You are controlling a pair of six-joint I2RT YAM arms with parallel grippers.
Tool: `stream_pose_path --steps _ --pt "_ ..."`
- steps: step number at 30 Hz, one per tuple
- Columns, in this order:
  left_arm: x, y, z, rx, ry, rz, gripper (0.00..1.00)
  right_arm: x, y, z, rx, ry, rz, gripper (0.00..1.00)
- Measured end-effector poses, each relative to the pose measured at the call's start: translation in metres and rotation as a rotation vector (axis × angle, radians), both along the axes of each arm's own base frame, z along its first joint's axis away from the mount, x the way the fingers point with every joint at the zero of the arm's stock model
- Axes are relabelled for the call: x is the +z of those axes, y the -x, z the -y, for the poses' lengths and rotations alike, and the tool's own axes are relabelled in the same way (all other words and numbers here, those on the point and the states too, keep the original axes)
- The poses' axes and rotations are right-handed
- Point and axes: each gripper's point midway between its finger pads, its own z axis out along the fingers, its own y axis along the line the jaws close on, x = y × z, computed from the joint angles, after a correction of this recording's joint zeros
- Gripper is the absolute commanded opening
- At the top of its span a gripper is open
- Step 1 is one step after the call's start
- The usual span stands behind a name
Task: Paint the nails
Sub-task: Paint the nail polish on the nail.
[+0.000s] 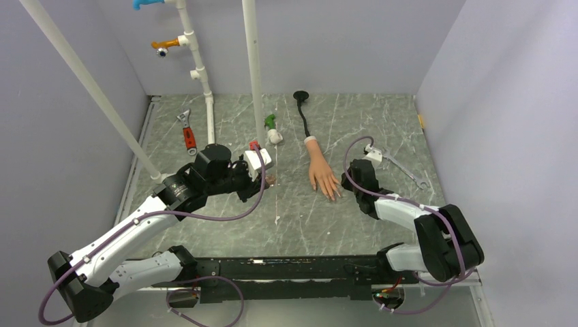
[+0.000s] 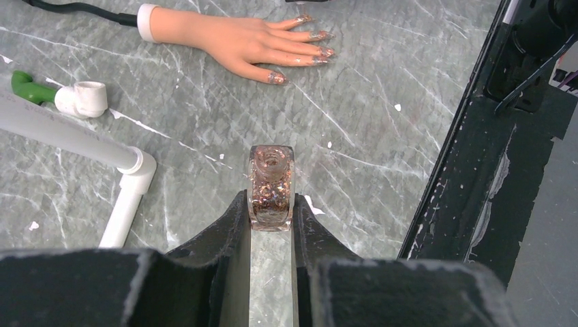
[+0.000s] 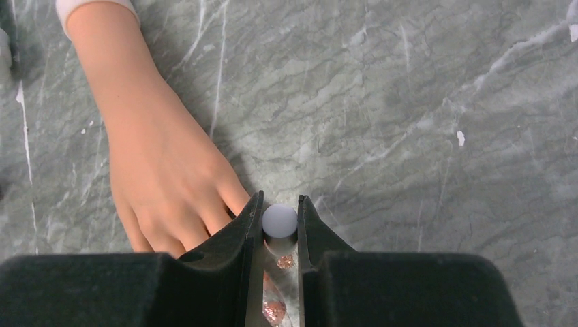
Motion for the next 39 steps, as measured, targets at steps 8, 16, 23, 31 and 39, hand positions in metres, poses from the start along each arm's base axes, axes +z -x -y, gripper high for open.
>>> stream_pose_path --steps 8,16,23,31,39 --pt "0.0 0.0 0.0 -0.001 -0.001 0.001 0.0 0.004 -0.007 -0.003 0.0 -0.005 0.013 0.0" --pt "0.0 0.0 0.0 -0.001 -0.001 0.001 0.0 0.002 -0.006 -0.003 0.0 -0.003 0.007 0.0" --pt "0.0 0.0 0.0 -0.001 -0.001 0.001 0.0 0.005 -0.005 -0.001 -0.004 -0.003 0.019 0.0" --pt "-0.002 0.0 0.0 -0.001 -0.007 -0.006 0.0 0.004 0.001 0.005 -0.019 0.007 0.021 0.0" --pt "-0.002 0.0 0.0 -0.001 -0.007 -0.006 0.0 0.002 0.005 0.007 -0.022 0.009 0.019 0.0"
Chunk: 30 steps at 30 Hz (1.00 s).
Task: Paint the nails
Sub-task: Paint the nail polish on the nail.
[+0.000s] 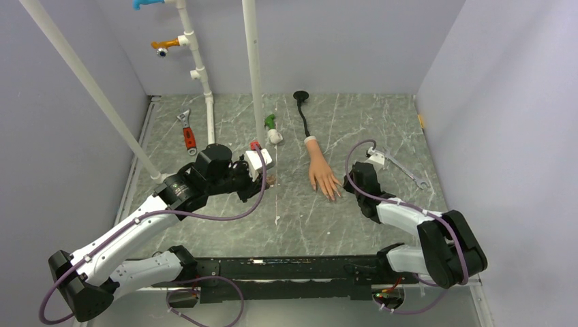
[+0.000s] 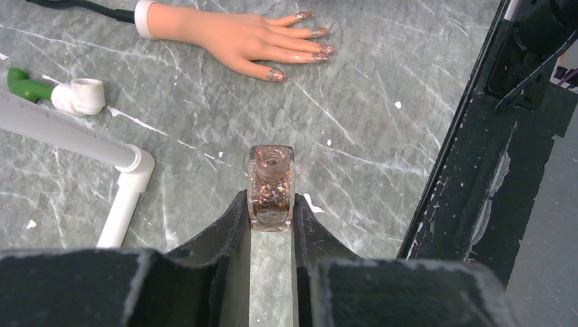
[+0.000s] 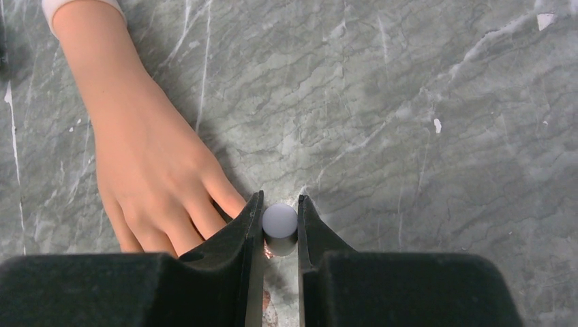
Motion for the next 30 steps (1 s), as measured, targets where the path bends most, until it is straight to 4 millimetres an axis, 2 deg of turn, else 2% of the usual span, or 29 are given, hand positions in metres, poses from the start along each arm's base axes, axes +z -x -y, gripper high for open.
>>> stream_pose_path --steps 30 --pt "-0.0033 0.001 0.0018 -0.006 -0.009 -0.009 0.0 -0.0055 0.0106 0.0042 -0.001 0.007 -0.021 0.0"
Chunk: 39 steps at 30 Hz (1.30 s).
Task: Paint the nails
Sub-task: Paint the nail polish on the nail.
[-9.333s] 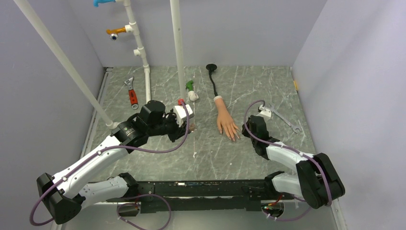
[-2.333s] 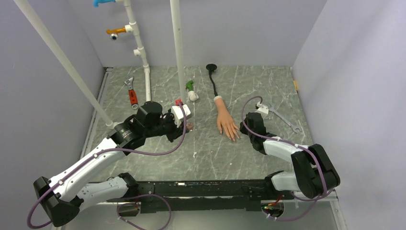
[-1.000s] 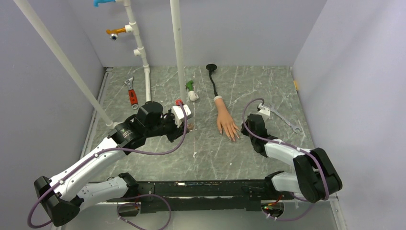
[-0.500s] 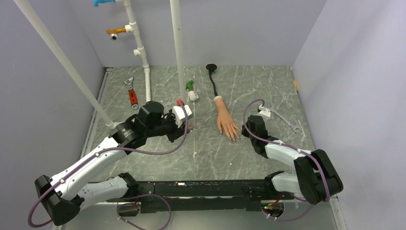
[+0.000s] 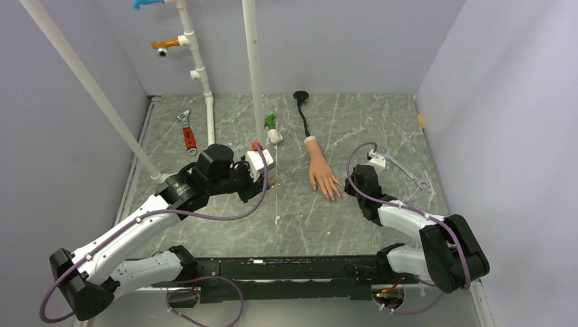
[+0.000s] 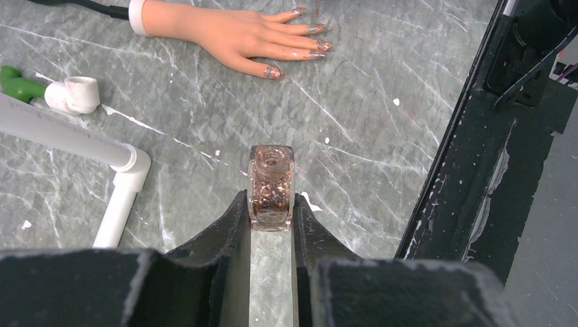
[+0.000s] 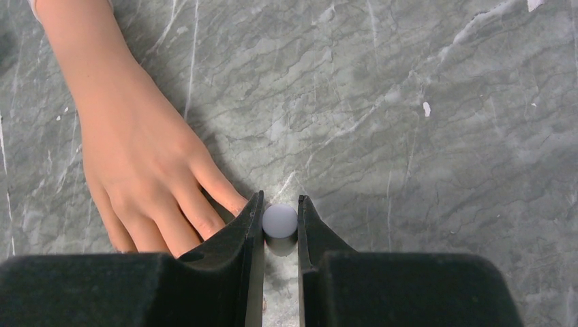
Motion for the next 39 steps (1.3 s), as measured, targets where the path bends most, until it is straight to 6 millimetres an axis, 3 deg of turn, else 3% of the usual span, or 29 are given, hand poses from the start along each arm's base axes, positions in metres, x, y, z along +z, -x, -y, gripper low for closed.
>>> stream_pose_path --steps 11,26,39 --pt "0.0 0.001 0.0 -0.002 -0.001 -0.001 0.0 -0.005 -0.005 -0.002 0.001 0.007 -0.017 0.0" --pt "0.0 0.001 0.0 -0.002 0.0 0.0 0.0 0.008 -0.022 -0.009 0.005 -0.009 0.017 0.0" --pt "0.0 0.001 0.0 -0.002 0.0 0.0 0.0 0.011 -0.022 -0.01 0.007 -0.016 0.025 0.0"
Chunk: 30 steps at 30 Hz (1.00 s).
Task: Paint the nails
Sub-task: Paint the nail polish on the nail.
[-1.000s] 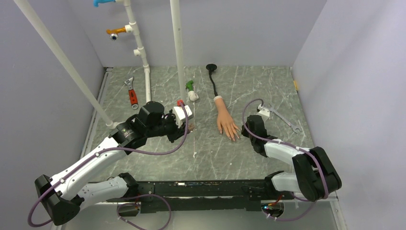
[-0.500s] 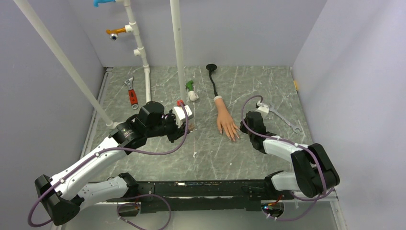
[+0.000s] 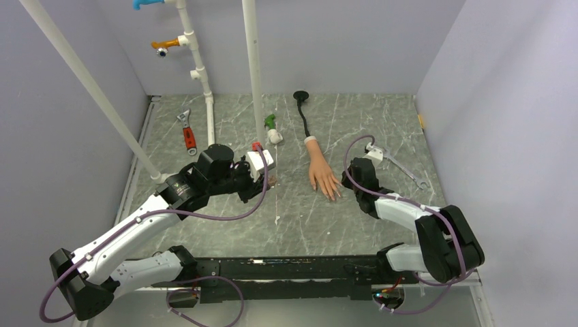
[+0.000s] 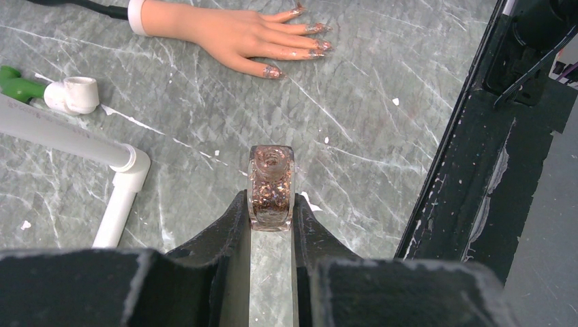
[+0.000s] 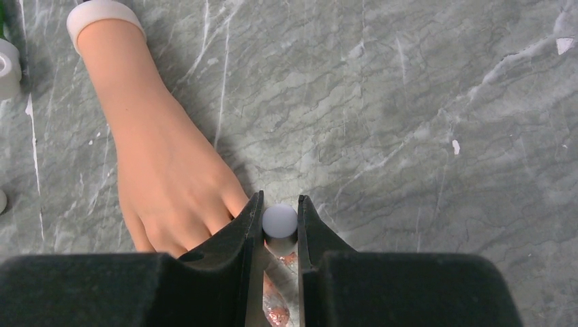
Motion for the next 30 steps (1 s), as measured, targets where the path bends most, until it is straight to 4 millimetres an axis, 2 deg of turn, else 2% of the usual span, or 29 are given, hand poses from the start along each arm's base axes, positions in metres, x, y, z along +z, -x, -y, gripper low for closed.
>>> stream_pose_path --steps 18,30 --pt "0.0 -0.001 -0.001 0.006 -0.003 0.002 0.0 -0.009 0.02 0.007 -0.008 -0.01 -0.016 0.0" --pt "-0.001 -0.002 -0.001 0.007 -0.007 0.007 0.0 -0.008 0.024 0.001 0.02 -0.04 -0.014 0.0"
